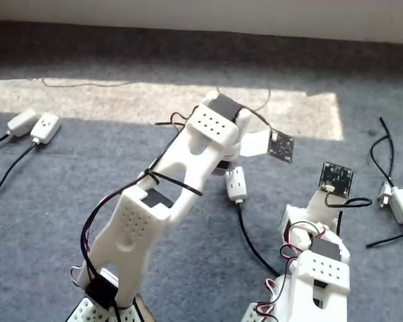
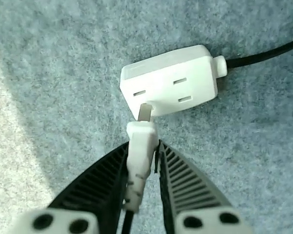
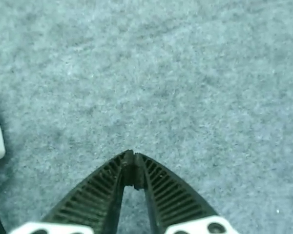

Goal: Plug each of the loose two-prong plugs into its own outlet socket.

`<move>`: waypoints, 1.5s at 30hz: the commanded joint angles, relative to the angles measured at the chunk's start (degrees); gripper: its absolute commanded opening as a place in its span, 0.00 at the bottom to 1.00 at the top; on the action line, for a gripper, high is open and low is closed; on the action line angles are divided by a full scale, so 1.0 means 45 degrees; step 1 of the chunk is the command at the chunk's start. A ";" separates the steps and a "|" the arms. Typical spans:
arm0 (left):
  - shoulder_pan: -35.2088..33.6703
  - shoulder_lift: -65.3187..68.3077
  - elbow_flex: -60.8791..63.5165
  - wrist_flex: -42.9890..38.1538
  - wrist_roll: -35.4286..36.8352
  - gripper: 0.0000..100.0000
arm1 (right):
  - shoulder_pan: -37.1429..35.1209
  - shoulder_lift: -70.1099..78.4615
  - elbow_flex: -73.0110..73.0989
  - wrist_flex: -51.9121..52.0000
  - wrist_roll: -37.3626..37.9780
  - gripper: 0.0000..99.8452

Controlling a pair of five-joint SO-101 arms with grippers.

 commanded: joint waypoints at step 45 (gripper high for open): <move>0.0752 0.1475 -0.2393 0.0449 0.0703 0.01 | -0.0303 -0.0068 -0.0029 -0.0420 -0.0156 0.01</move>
